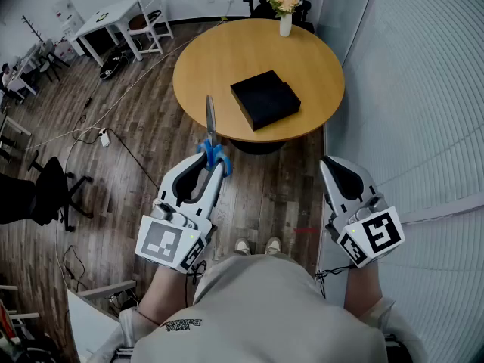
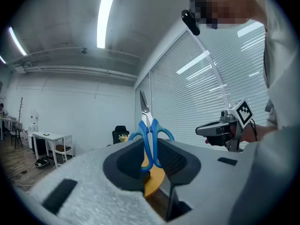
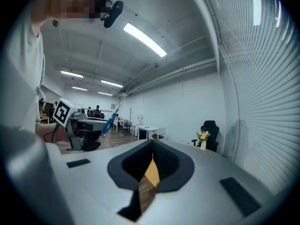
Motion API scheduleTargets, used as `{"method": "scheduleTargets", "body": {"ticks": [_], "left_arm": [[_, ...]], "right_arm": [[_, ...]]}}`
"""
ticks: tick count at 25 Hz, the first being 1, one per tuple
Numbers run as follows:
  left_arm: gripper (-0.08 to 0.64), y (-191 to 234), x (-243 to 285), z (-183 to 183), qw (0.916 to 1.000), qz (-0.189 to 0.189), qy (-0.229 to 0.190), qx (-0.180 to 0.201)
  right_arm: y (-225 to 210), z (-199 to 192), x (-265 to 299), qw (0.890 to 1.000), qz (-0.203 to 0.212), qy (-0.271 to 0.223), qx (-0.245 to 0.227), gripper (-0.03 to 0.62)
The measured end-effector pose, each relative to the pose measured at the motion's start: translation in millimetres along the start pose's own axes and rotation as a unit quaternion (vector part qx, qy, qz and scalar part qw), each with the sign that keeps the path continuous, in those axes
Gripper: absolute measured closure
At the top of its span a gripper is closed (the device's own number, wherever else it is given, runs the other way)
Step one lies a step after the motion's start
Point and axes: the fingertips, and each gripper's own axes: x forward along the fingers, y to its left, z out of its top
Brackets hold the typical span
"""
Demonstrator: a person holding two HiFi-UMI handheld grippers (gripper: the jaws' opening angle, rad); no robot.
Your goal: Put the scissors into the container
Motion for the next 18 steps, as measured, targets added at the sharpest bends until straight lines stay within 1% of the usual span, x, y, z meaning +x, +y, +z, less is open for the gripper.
{"method": "scheduleTargets", "body": {"ticks": [7,11,18], "left_arm": [[0.468,-4.3,3.6,-4.7,1.0,-0.003,0.003,-0.005],[0.468,-9.5,6.3,-6.2,0.9995,-0.009,-0.001,-0.03],[0.468,-16.9,11.6,-4.8,0.9996,-0.004,0.004,-0.026]], "right_arm": [[-6.2,-2.2,-3.2,1.0,-0.006,-0.002,0.009,0.562],[-7.9,-5.7,-7.2,1.0,-0.004,-0.001,0.009,0.563],[-14.3,-6.9,-10.0,1.0,0.003,-0.001,0.013,0.561]]}}
